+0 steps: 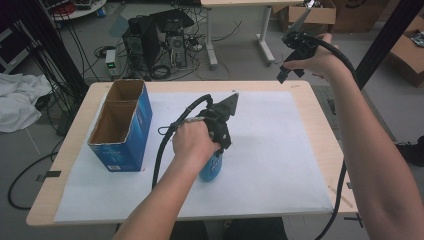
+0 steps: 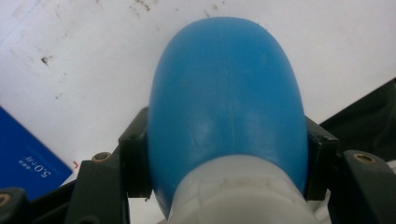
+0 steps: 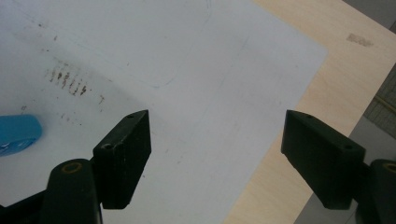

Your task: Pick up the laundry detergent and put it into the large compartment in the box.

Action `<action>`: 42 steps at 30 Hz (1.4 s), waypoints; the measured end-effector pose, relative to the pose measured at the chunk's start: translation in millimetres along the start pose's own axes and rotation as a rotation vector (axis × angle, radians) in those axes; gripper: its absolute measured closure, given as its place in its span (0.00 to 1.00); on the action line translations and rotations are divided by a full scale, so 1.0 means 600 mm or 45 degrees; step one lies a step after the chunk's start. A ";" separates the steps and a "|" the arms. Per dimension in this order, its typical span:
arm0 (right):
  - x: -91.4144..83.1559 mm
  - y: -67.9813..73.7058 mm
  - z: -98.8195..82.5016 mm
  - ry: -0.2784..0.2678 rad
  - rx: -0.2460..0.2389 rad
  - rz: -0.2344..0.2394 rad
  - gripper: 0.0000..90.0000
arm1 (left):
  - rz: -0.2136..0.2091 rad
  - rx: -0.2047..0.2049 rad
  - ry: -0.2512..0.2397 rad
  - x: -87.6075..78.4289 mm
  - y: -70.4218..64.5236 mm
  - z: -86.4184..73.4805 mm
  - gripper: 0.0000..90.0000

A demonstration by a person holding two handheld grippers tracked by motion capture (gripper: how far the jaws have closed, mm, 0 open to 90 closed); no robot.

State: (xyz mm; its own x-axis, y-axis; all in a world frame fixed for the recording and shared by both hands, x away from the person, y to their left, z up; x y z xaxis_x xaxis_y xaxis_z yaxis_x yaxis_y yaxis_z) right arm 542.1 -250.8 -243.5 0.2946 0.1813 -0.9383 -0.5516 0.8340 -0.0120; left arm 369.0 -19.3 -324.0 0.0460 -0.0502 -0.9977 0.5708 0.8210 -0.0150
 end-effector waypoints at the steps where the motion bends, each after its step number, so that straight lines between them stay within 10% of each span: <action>1: -0.001 -0.001 0.000 0.000 0.002 -0.001 0.27 | -0.002 0.006 0.001 -0.007 0.001 0.001 0.42; 16: -0.009 -0.004 0.000 -0.005 -0.003 -0.007 0.27 | -0.025 -0.081 -0.069 -0.146 0.037 0.008 0.42; 26: -0.015 -0.006 0.002 -0.014 0.001 -0.013 0.28 | -0.005 -0.312 -0.108 -0.237 0.128 -0.015 0.42; 42: -0.013 -0.015 0.001 -0.004 0.003 -0.023 0.28 | 0.083 -0.659 -0.181 -0.293 0.284 -0.105 0.42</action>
State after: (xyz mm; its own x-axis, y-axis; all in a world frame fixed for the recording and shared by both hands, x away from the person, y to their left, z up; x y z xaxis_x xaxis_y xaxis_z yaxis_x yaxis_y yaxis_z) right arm 545.5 -259.1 -236.0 0.3070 0.1681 -0.9368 -0.5445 0.8383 -0.0280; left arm 406.4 165.1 -155.2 0.1989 -0.0368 -0.9793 0.0862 0.9961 -0.0199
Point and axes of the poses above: each handheld gripper's, and its own axes: x roughly forward along the jaws, z roughly out of its top, y roughly to its left, the point moved 6 cm from there along x, roughly forward along the jaws, and after that the axes turned 5 degrees about -y, right-handed, at the moved point
